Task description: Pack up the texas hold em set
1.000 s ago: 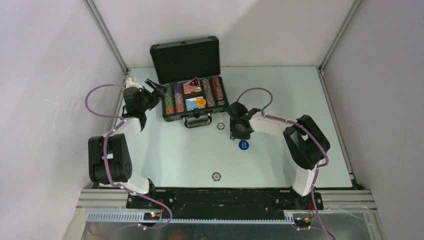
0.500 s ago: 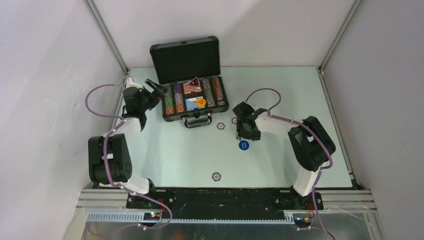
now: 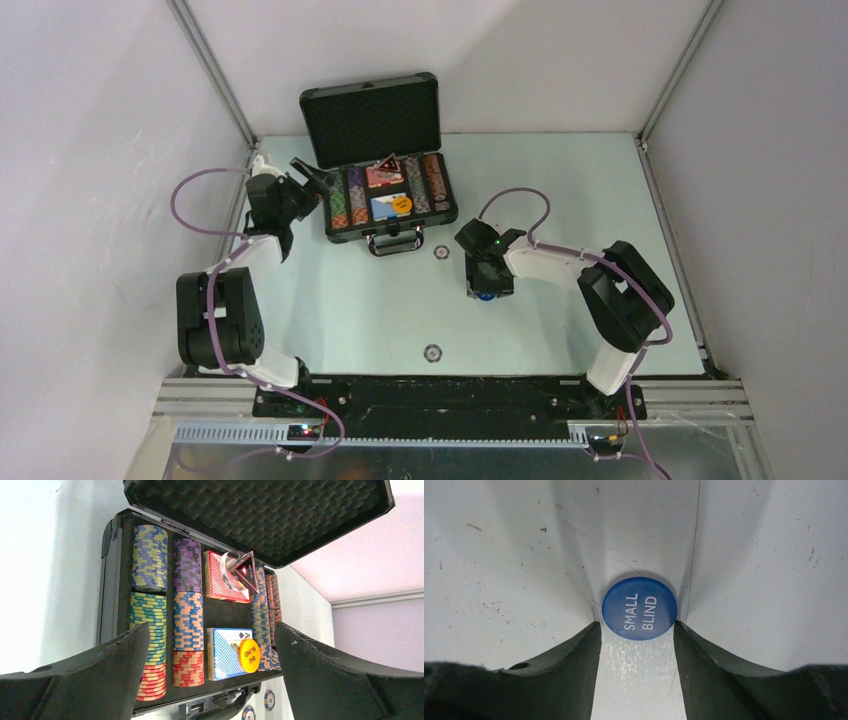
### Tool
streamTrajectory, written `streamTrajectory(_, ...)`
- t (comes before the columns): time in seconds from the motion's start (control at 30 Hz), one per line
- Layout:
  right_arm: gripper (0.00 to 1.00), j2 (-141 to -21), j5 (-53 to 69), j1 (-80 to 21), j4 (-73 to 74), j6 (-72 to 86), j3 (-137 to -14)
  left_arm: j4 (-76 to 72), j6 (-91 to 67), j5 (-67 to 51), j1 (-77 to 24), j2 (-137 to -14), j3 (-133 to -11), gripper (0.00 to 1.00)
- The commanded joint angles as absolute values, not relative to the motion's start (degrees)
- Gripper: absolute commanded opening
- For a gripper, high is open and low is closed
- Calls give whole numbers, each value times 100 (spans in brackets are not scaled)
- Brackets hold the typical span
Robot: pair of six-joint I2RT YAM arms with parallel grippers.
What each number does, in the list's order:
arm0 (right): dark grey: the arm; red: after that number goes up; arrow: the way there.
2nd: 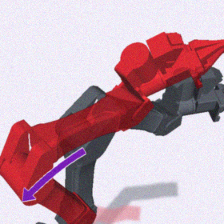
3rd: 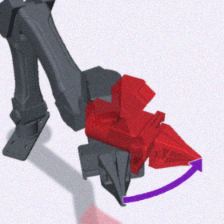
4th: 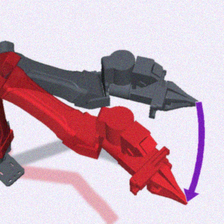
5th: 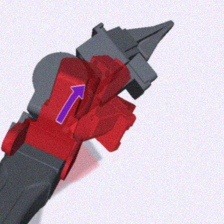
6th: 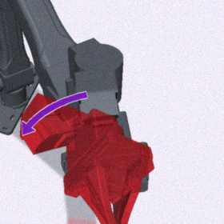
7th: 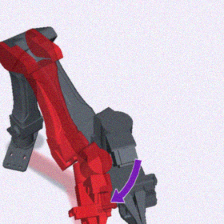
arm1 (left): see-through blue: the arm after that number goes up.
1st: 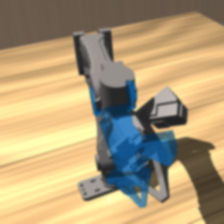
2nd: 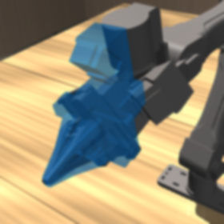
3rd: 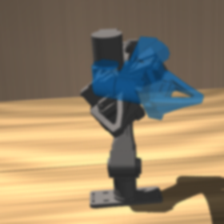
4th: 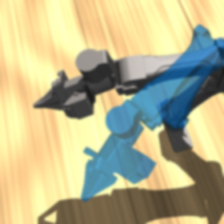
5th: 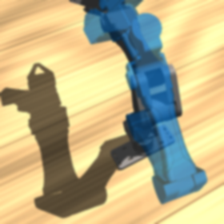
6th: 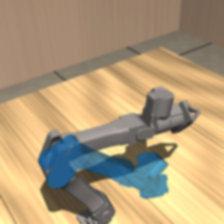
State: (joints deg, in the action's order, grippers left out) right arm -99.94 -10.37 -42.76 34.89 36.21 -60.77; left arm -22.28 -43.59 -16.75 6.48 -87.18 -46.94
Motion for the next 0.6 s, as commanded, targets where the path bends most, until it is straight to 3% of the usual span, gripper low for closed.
streamTrajectory(0.0,57,-10121,-640,-4354,3381,3799,-5872,-2475,-4421,-1731,693,-8734,-4750,98)
streamTrajectory(0.23,58,-10763,-1136,-4371,3476,3561,-6476,-2470,-4421,-1731,693,-8729,-4755,98)
streamTrajectory(0.57,55,-11173,-920,-4481,3397,3453,-7086,-2472,-4421,-1727,692,-8743,-4754,98)
